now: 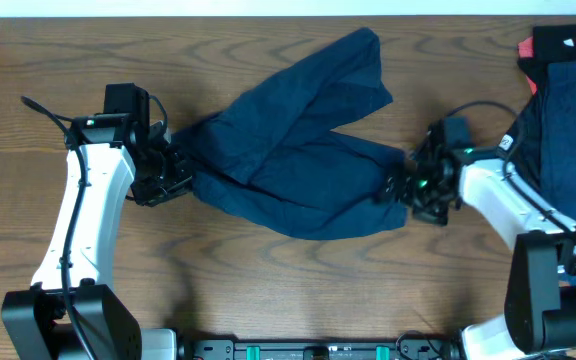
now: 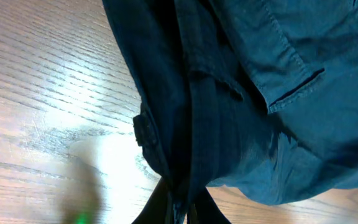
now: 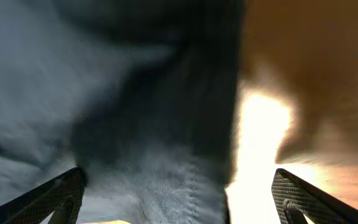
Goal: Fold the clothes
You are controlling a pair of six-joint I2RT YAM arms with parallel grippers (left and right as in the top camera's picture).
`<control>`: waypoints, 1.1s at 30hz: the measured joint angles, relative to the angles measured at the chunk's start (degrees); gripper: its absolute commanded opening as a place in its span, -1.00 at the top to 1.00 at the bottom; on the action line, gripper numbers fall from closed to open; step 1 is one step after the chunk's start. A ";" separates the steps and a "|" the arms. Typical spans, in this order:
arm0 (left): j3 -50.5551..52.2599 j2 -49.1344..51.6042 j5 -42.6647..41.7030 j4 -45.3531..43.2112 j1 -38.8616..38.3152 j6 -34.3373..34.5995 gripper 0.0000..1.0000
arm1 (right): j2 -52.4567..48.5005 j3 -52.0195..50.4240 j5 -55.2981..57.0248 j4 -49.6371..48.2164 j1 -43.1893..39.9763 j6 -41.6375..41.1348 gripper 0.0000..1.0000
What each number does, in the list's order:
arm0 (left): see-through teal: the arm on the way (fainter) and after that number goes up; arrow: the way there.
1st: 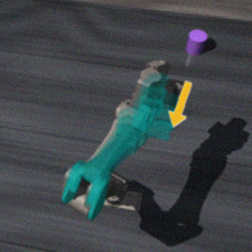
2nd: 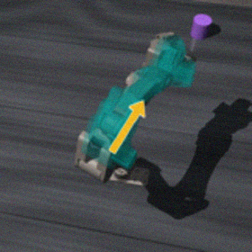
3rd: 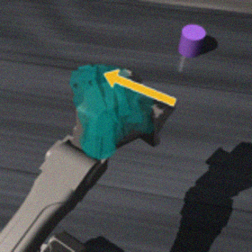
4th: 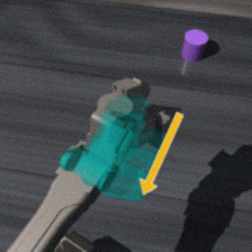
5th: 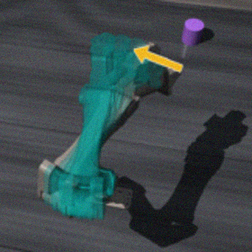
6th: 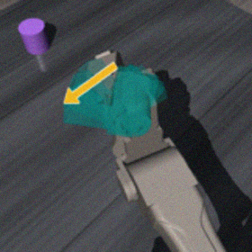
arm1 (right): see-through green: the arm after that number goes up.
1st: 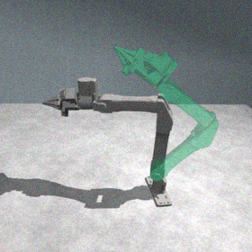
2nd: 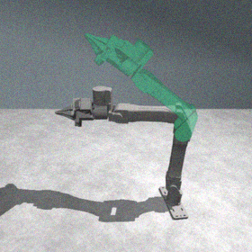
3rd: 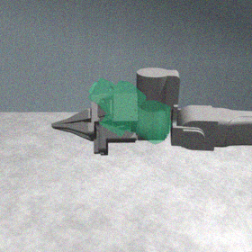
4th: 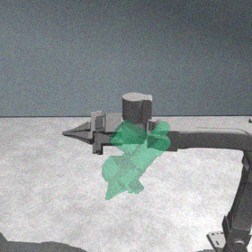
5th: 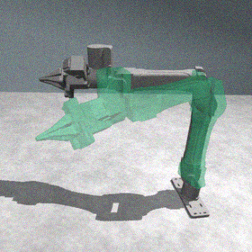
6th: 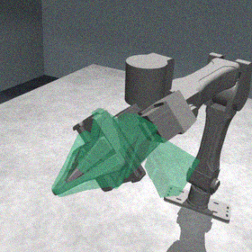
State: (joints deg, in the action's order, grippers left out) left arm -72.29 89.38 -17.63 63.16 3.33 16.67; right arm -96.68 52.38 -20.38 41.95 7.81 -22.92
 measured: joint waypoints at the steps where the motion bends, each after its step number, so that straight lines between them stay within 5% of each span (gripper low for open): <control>1: 0.00 0.00 0.00 0.13 0.00 0.00 0.88 | 0.02 -1.33 -0.20 0.02 1.01 0.00 -0.89; 12: 0.00 0.00 0.00 0.28 0.00 0.00 0.88 | 3.02 -4.98 -1.07 -4.52 3.69 -0.31 -0.84; 18: 0.00 0.00 0.00 0.26 0.00 0.00 0.88 | 2.97 -5.35 -2.62 3.54 3.82 -0.48 -0.79; 23: 0.00 0.00 0.00 0.26 0.00 0.00 0.88 | 2.03 -6.69 -3.89 9.05 3.85 -0.07 -0.29; 33: 0.00 0.00 0.00 0.72 0.00 0.00 0.88 | 1.68 -7.08 -4.22 8.83 3.85 -0.31 -0.39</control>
State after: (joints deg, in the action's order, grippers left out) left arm -72.29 89.38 -17.63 63.88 3.33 16.67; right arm -95.00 45.30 -24.60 50.78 11.66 -23.22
